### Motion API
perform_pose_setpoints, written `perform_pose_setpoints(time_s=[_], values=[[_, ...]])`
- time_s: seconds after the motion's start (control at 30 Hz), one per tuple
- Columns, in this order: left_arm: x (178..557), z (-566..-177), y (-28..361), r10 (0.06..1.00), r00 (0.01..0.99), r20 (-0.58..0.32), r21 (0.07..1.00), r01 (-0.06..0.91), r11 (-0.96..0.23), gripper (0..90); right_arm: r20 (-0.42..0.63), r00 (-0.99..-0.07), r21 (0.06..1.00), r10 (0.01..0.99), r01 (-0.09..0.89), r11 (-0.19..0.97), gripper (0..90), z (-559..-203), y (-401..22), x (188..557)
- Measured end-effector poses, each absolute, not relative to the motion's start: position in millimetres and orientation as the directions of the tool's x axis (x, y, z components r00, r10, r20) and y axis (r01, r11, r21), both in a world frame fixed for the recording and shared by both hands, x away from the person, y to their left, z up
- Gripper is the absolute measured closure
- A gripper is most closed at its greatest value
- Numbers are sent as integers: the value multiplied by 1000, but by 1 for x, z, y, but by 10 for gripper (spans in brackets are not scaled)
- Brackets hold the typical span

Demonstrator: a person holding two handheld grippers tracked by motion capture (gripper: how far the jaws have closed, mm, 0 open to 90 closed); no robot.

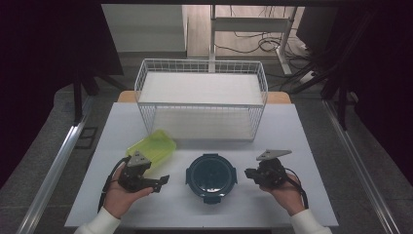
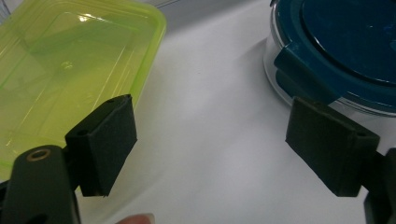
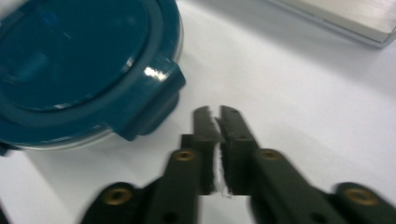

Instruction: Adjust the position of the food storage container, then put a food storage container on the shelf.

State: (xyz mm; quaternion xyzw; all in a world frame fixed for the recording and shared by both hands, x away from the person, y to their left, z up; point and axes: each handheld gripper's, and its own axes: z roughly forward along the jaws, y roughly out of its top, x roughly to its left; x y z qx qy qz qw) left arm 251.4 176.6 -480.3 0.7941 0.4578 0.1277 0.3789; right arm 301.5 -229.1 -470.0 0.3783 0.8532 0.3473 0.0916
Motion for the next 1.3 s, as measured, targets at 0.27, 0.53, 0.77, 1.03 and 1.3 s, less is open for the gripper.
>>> perform_pose_setpoints(time_s=[0.27,0.53,0.77,1.03,1.3], values=[[249,-480,171,820,556,-136,732,614,-294,166,222,-669,705,709,613,357,289,-470,-242,299],[250,-479,169,820,549,-160,730,625,-276,165,271,-662,686,699,642,343,202,-473,-244,298],[256,-478,154,809,533,-248,713,666,-220,74,330,-657,692,678,657,300,197,-473,-240,296],[274,-486,132,704,562,-435,646,739,-191,65,447,-639,662,627,707,249,164,-478,-227,308],[292,-496,129,609,517,-601,575,809,-119,105,515,-605,593,608,763,257,150,-491,-214,323]])
